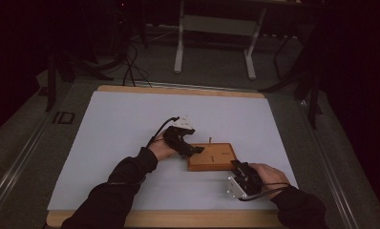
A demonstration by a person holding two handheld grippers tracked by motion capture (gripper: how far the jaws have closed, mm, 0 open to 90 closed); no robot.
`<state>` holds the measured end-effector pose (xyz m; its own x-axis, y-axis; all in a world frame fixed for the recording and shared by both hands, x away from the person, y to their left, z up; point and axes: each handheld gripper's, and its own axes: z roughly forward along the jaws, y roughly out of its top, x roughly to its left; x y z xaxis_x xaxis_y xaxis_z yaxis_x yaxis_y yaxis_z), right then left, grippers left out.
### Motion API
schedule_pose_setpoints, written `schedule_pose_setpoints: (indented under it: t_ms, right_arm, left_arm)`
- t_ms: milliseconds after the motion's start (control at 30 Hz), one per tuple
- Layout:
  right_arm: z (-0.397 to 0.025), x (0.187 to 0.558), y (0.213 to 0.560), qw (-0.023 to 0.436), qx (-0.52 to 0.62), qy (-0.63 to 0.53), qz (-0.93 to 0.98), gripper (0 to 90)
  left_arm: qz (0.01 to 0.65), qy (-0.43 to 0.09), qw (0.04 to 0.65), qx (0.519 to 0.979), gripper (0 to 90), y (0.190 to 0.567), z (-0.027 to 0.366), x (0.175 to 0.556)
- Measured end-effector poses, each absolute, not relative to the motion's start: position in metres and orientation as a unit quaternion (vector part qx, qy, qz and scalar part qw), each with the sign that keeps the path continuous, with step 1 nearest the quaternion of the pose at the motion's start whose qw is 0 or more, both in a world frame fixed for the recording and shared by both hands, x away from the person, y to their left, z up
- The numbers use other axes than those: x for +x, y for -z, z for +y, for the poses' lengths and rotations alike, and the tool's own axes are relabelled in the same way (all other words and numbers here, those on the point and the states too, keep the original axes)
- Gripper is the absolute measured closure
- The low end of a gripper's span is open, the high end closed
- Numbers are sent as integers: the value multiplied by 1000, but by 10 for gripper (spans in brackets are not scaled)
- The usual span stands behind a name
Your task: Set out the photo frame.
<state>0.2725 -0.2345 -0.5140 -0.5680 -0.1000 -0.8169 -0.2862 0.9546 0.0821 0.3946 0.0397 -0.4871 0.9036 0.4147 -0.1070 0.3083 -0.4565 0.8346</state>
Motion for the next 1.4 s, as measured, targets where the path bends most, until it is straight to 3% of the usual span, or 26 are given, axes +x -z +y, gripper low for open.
schedule_pose_setpoints:
  t_ms: [667,1400]
  right_arm:
    - [-228,311,467,343,-98,-101,929,677]
    - [-230,388,420,207,-30,-157,965,684]
  left_arm:
    - [227,-67,489,840,105,485,101,357]
    - [231,-48,500,833,104,503,111,333]
